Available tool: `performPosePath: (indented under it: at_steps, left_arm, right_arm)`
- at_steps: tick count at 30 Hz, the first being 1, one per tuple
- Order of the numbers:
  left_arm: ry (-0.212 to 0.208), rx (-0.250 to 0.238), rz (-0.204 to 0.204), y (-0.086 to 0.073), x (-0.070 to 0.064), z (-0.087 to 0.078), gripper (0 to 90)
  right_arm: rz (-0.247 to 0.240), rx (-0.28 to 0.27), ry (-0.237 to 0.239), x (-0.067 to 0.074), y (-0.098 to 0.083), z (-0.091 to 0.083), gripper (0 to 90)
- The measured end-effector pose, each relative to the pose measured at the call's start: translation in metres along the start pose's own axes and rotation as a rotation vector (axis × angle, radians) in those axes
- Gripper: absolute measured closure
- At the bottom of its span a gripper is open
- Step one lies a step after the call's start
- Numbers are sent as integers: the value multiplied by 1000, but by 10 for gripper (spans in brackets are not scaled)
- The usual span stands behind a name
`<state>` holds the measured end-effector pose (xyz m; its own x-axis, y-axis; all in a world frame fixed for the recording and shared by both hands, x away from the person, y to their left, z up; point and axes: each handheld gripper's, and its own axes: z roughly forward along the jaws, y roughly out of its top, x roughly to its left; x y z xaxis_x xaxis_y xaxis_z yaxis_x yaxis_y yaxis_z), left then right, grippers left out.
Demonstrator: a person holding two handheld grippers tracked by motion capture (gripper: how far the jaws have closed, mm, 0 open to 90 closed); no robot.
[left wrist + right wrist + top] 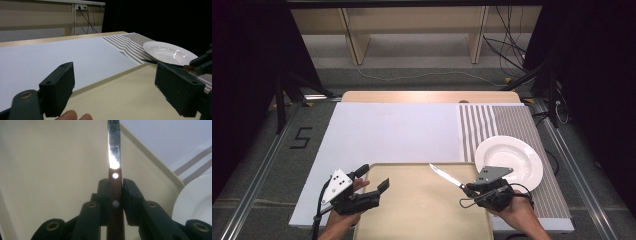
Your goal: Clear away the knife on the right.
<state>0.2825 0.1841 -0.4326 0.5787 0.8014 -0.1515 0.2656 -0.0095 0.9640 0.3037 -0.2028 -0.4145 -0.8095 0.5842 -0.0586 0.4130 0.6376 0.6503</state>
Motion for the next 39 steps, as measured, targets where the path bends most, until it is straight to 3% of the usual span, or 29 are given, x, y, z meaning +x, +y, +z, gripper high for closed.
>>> performPosePath:
  at_steps: [13,39]
  left_arm:
    - [-1,0,1,0,-1,0,161]
    - [1,1,-1,0,-1,0,161]
  right_arm:
    - [14,84,24,14,-13,11,774]
    - [38,222,94,35,-22,30,773]
